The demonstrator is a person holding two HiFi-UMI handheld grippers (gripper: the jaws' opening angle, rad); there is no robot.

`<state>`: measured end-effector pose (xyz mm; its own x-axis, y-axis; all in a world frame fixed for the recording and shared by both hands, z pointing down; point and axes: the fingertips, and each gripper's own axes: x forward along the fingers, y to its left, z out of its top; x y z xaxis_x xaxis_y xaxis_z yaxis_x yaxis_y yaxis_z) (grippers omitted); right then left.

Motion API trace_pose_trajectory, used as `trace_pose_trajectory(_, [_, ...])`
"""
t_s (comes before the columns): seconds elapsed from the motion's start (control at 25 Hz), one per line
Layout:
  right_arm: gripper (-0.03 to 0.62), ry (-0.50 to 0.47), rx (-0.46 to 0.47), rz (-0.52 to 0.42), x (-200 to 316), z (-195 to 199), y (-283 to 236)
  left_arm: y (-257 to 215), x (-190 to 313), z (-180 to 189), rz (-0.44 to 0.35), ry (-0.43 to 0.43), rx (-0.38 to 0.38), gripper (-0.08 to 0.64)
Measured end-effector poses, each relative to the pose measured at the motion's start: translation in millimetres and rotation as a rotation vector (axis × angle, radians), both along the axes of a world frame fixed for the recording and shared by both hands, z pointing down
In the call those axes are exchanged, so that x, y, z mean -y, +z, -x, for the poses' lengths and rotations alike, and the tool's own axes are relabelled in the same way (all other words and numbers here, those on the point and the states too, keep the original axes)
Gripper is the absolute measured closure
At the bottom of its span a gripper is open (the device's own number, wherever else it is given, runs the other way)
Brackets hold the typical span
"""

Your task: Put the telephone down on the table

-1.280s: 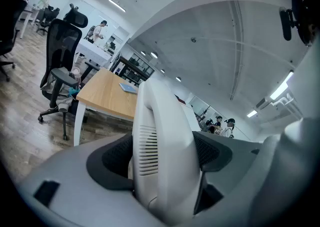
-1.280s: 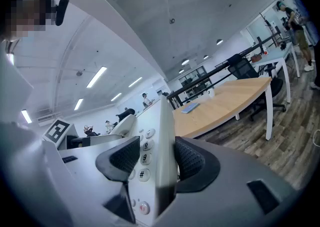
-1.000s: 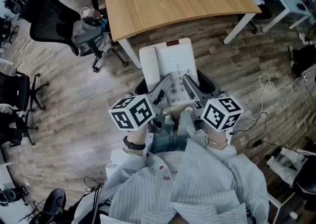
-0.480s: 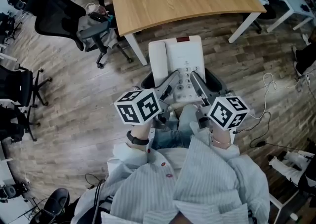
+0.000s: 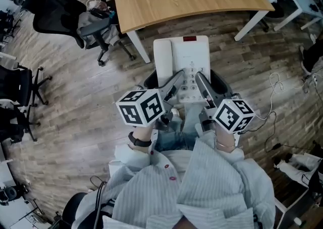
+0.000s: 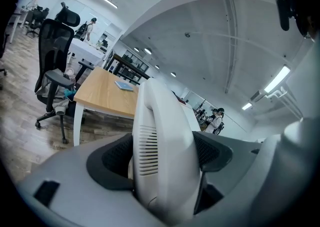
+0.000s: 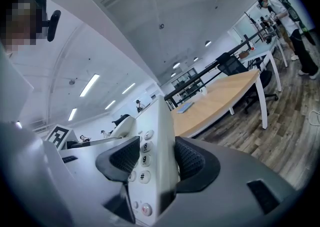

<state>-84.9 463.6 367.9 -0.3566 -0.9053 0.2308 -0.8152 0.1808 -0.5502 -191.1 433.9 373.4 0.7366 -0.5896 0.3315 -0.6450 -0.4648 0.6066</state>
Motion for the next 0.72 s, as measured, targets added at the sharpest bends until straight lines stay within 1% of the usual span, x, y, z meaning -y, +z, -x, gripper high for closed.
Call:
trace_pose_trajectory(0.32, [0.357, -0.022, 0.023, 0.027, 44.4, -23.3, 13.6, 13.5, 41.7, -22.4, 0.032, -0.022, 0.010, 0.184])
trace_pose_trajectory(0.52, [0.357, -0.052, 0.031, 0.067, 106.6, -60.4, 17.4, 16.6, 100.9, -58.7, 0.066, -0.050, 0.023, 0.184])
trace_pose_trajectory(0.6, [0.357, -0.066, 0.029, 0.073, 126.9, -67.8, 18.6, 17.9, 119.2, -65.9, 0.074, -0.066, 0.026, 0.184])
trace_pose_trajectory(0.72, [0.357, -0.085, 0.028, 0.066, 139.9, -72.5, 23.2, 22.4, 130.4, -70.1, 0.071, -0.085, 0.024, 0.184])
